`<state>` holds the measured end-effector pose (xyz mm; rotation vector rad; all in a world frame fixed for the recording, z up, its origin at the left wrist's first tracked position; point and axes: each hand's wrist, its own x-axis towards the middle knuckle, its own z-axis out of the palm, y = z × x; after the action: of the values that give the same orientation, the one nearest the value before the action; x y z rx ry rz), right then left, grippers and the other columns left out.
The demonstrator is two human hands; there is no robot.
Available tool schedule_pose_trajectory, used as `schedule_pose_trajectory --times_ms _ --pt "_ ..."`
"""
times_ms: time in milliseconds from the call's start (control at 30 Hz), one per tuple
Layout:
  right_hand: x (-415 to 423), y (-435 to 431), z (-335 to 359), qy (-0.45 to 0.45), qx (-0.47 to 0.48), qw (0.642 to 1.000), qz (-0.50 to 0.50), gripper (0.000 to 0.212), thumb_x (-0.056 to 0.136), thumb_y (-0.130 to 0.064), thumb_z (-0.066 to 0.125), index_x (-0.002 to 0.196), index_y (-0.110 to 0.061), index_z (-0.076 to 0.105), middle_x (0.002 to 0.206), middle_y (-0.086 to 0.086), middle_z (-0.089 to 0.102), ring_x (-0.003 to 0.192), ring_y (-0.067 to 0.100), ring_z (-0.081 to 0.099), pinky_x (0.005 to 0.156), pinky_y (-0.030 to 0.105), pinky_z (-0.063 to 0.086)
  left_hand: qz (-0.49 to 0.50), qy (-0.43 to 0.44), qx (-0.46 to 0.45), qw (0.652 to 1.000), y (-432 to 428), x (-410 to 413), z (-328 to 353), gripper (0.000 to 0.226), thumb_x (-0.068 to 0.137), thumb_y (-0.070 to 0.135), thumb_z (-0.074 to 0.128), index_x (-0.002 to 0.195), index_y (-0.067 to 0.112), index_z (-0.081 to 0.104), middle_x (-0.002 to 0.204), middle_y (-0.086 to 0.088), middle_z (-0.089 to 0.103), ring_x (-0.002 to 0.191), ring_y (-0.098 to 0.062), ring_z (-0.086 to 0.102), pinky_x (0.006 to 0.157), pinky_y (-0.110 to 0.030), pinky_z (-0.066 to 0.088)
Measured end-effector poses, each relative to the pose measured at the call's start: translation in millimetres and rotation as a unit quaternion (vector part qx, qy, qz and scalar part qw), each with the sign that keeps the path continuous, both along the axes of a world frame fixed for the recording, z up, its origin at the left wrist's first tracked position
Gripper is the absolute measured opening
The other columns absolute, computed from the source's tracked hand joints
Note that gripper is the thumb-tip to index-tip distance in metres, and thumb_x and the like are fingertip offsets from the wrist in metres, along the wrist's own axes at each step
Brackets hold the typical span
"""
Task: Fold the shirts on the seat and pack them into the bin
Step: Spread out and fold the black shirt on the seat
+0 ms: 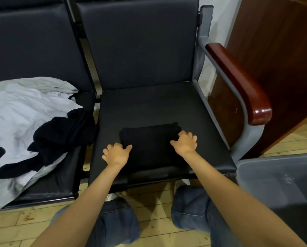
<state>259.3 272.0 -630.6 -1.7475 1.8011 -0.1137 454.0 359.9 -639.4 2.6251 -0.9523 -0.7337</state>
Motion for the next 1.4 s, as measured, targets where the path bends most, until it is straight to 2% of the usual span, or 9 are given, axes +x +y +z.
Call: schedule_pose_trajectory --times_ms 133,300,433,500,600,900,1000,1200,1400 --pt "-6.5 12.7 16.5 -0.143 0.032 0.989 -0.007 0.038 0.095 -0.014 0.053 0.129 -0.008 0.037 0.127 0.016 0.051 0.109 0.029 0.054 0.082 0.035 0.047 -0.015 0.097 -0.106 0.99 9.6 -5.0 17.7 0.043 0.093 0.023 0.059 0.125 0.003 0.038 0.122 -0.015 0.053 0.11 -0.031 0.054 0.089 -0.036 0.044" --pt "-49.3 29.0 54.7 -0.254 -0.018 0.966 0.037 0.054 0.098 -0.007 0.048 0.141 -0.034 0.03 0.141 0.012 0.042 0.124 0.031 0.049 0.083 0.035 0.047 -0.129 0.098 -0.203 0.966 12.6 -25.3 58.4 0.023 0.094 0.012 0.056 0.11 0.022 0.042 0.083 0.003 0.051 0.067 -0.003 0.045 0.06 -0.026 0.042" --pt "-108.6 40.9 77.0 -0.234 -0.067 0.969 0.036 0.031 0.101 -0.009 0.039 0.113 -0.028 0.06 0.128 0.005 0.048 0.08 0.029 0.058 0.058 0.026 0.047 -0.238 0.106 -0.201 0.944 -6.3 -67.1 91.6 0.027 0.099 0.011 0.046 0.112 0.027 0.062 0.118 0.0 0.057 0.067 -0.005 0.051 0.052 -0.011 0.041" --pt "-146.1 52.3 85.0 -0.253 -0.097 0.963 -0.008 0.031 0.1 -0.007 0.04 0.112 -0.026 0.062 0.123 0.002 0.049 0.077 0.024 0.057 0.055 0.018 0.041 -0.297 0.129 -0.187 0.927 -15.4 -98.8 111.3 0.032 0.099 0.01 0.044 0.119 0.028 0.062 0.135 0.001 0.049 0.085 -0.004 0.054 0.058 -0.005 0.041" --pt "-205.2 70.7 91.7 -0.264 -0.149 0.951 -0.065 0.032 0.098 -0.007 0.043 0.111 -0.028 0.064 0.117 -0.003 0.049 0.104 0.021 0.055 0.079 0.026 0.044 -0.406 0.156 -0.136 0.89 -27.7 -156.3 131.1 0.04 0.098 0.01 0.048 0.131 0.031 0.053 0.149 0.003 0.034 0.124 -0.01 0.042 0.077 -0.009 0.035" --pt "-359.7 119.9 23.8 -0.216 -0.151 0.931 -0.251 0.03 0.093 -0.022 0.059 0.122 -0.03 0.06 0.13 0.002 0.046 0.119 0.022 0.048 0.1 0.043 0.044 -0.603 0.138 0.015 0.785 -72.2 -348.0 72.2 0.066 0.092 -0.006 0.044 0.147 0.031 0.033 0.159 -0.002 0.008 0.134 -0.023 0.036 0.072 -0.018 0.046" --pt "-376.6 133.7 -28.6 -0.194 -0.101 0.93 -0.295 0.04 0.092 -0.016 0.06 0.131 -0.022 0.054 0.136 0.005 0.041 0.12 0.025 0.048 0.096 0.031 0.042 -0.638 0.118 0.056 0.759 -77.6 -392.3 19.0 0.067 0.091 -0.011 0.04 0.148 0.023 0.031 0.159 -0.004 0.01 0.135 -0.028 0.035 0.08 -0.022 0.045" --pt "-370.9 172.3 -128.1 -0.204 0.031 0.901 -0.383 0.048 0.095 -0.005 0.051 0.142 -0.012 0.042 0.15 0.011 0.025 0.134 0.031 0.038 0.11 0.038 0.034 -0.619 0.113 0.142 0.764 -60.8 -430.7 -84.8 0.066 0.092 -0.016 0.035 0.148 0.018 0.029 0.159 -0.007 0.01 0.144 -0.026 0.017 0.114 -0.035 0.027" --pt "-374.6 184.6 -160.6 -0.205 0.096 0.872 -0.435 0.049 0.096 -0.001 0.045 0.144 -0.01 0.039 0.151 0.013 0.024 0.125 0.032 0.046 0.103 0.036 0.039 -0.619 0.117 0.162 0.759 -52.7 -442.0 -116.9 0.065 0.091 -0.014 0.037 0.148 0.016 0.029 0.158 -0.006 0.012 0.144 -0.025 0.017 0.117 -0.036 0.022"
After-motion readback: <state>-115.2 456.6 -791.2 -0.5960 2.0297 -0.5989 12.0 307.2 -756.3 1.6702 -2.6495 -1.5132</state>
